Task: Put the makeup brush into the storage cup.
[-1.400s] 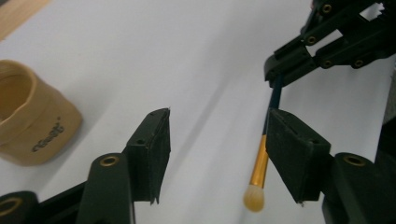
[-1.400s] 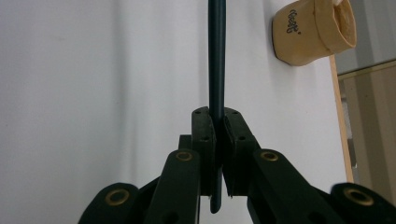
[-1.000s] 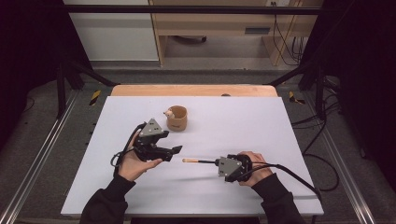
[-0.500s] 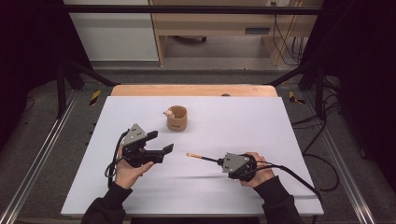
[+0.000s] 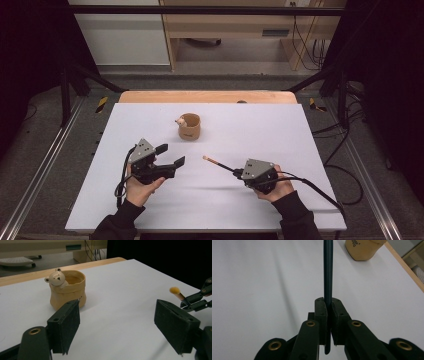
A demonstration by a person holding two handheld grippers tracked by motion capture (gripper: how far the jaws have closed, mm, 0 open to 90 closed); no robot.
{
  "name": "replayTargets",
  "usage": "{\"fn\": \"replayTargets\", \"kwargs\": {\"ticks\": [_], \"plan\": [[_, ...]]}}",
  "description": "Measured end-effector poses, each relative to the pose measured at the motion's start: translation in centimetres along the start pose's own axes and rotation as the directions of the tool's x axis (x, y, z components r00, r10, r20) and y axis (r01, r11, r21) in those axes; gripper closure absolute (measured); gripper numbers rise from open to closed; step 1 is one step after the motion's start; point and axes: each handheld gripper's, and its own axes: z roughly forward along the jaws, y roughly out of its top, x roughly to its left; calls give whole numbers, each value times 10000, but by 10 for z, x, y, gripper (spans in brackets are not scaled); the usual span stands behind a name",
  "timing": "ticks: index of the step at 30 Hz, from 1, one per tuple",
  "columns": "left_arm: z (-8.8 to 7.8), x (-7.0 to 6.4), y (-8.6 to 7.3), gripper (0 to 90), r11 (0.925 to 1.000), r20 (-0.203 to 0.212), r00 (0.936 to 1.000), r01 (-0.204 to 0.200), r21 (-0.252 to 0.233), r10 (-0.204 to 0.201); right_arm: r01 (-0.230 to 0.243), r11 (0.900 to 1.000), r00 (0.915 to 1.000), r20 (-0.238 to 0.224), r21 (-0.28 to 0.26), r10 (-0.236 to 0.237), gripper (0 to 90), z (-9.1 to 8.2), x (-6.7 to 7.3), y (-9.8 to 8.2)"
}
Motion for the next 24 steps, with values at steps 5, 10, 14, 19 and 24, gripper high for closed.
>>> {"fn": "replayTargets", "kwargs": {"ticks": [5,10,14,19,24], "plan": [[3,-4,-6,204,9998,-40,9999,103,-189,-104,-455,9987,9990,-51,-213,454,849,-1,0,-2],[6,-8,-9,204,9999,-7,10000,76,-145,-76,-971,9946,9953,-48,-361,970,849,0,-1,-4],[8,-11,-11,204,9997,-21,9999,137,-184,-137,-1392,9890,9903,-125,-496,1387,849,2,0,-4],[11,-15,-14,204,9992,-2,9996,278,-285,-278,-1788,9821,9839,-112,-592,1784,848,4,0,-5],[15,-20,-17,204,9985,-20,9992,394,-385,-395,-2323,9713,9726,-45,-520,2324,848,7,0,-4]]}}
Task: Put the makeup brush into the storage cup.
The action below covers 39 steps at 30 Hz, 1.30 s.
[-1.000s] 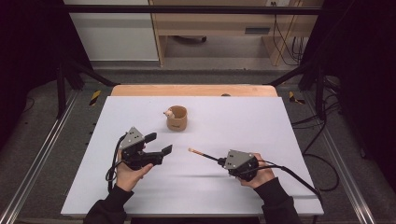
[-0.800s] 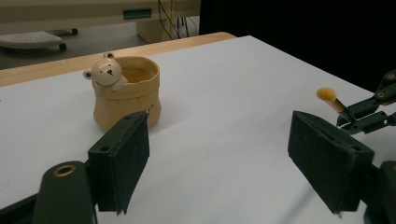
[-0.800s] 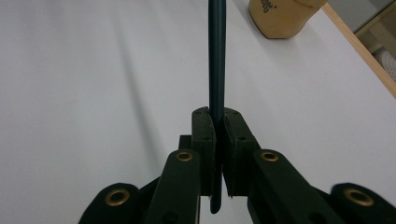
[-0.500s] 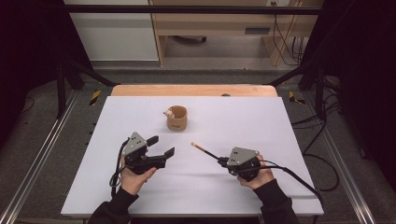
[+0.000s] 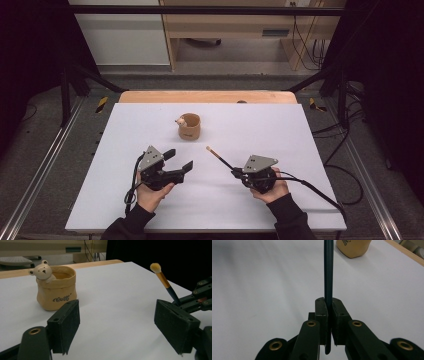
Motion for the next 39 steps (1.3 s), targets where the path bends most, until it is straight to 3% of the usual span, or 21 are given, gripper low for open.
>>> {"fn": "replayTargets", "kwargs": {"ticks": [22,27,39], "plan": [[12,-18,-4,205,9969,161,9980,620,-484,-613,-521,9984,9986,28,-231,522,849,1,1,1],[16,-21,-3,206,9939,256,9956,914,-615,-900,-600,9978,9982,75,-270,602,849,2,1,1],[28,-28,0,207,9912,550,9925,1126,-690,-1090,-689,9972,9974,171,-288,694,849,1,1,2]]}}
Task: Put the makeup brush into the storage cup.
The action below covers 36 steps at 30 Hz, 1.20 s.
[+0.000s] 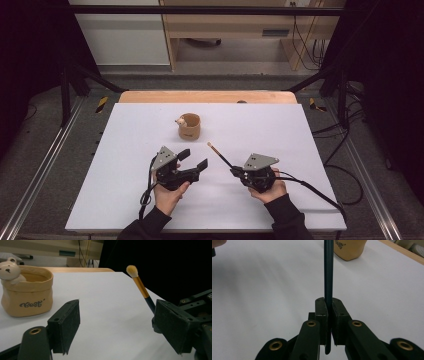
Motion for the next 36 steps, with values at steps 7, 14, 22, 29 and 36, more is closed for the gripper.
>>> {"fn": "replayTargets", "kwargs": {"ticks": [7,14,22,29,36], "plan": [[6,-6,1,208,9998,119,9998,174,-132,-172,-90,10000,10000,6,-12,90,849,0,0,0],[13,-11,0,215,9991,194,9992,341,-236,-336,-154,9999,9999,-21,-37,154,849,1,0,0],[21,-16,-2,222,9981,336,9982,511,-331,-500,-192,9998,9998,-42,-60,192,849,1,1,0],[26,-19,-3,251,9961,386,9965,761,-454,-744,-215,9998,9997,-64,-56,215,850,2,1,0],[30,-20,-4,323,9940,404,9945,988,-466,-969,-240,9997,9997,-88,-43,240,850,3,2,0]]}}
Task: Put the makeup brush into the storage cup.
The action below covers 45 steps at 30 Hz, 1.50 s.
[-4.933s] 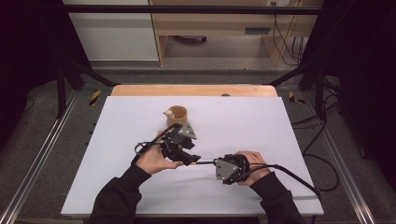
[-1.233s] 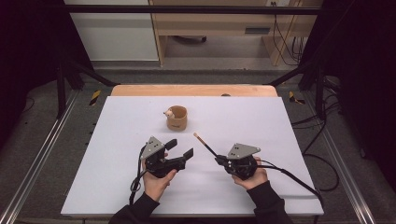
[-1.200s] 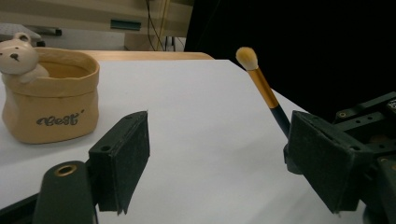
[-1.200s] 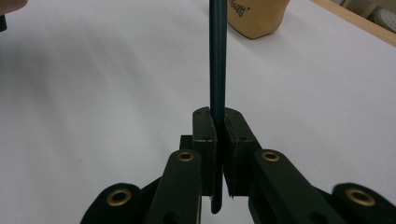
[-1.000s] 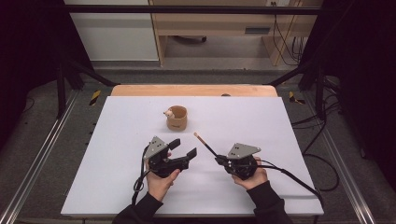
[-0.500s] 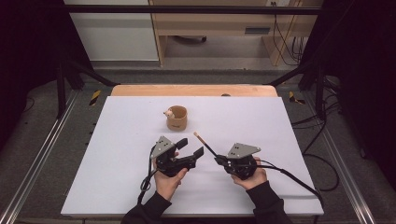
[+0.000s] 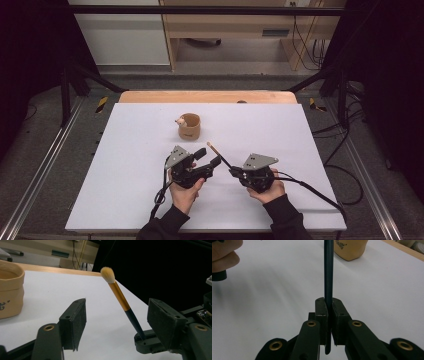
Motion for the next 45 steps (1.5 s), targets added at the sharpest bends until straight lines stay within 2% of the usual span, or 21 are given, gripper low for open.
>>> {"fn": "replayTargets", "kwargs": {"ticks": [10,23,39,45], "plan": [[5,-3,-2,444,9997,-6,9998,220,-70,-220,2,10000,10000,-43,13,-2,850,1,1,0],[8,-4,-4,600,9985,178,9984,538,-87,-536,-34,10000,9999,-120,-13,34,850,2,1,0],[9,-7,-5,721,9968,144,9968,790,-116,-788,-110,9999,9997,-201,-63,109,850,2,2,0],[9,-7,-5,733,9964,155,9964,837,-112,-835,-151,9999,9997,-212,-49,150,850,3,2,0]]}}
